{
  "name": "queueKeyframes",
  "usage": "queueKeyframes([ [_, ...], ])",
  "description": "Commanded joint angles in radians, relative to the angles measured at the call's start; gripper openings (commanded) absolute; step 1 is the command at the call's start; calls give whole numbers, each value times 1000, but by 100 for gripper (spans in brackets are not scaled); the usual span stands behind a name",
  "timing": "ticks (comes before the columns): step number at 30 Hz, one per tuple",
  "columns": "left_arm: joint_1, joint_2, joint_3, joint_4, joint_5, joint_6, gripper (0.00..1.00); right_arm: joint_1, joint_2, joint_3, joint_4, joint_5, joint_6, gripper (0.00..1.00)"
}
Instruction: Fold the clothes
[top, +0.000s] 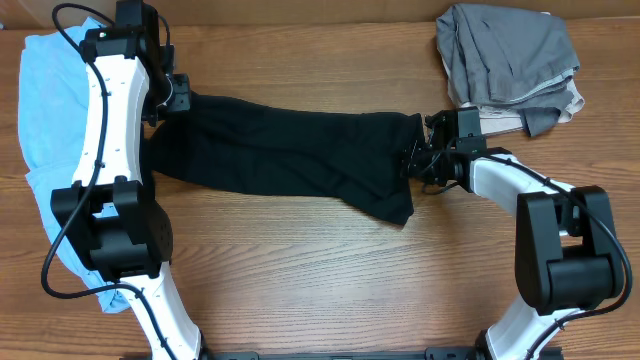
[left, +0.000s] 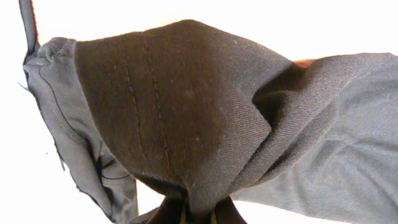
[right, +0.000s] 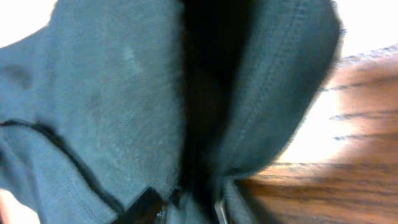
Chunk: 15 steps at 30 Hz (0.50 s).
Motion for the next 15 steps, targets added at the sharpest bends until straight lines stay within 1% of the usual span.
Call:
queueKeyframes([
  [1,-1,-1,-5,1,6,-28,4,10,55,-27,-7,39,3,20],
  [4,-1,-1,-5,-1,14,-28,4,8,55,-26,-3,35,3,11],
  [7,-2,-1,-5,-4,19,-28,4,8,55,-26,-3,29,3,11],
  [8,-3,-1,-5,-8,26,-28,4,8,55,-26,-3,28,3,13],
  [11,-13,0,-9,-6,46,-28,4,8,55,-26,-3,28,3,22],
  [15,-44,5,-26,6,95,-28,4,8,55,-26,-3,25,3,24],
])
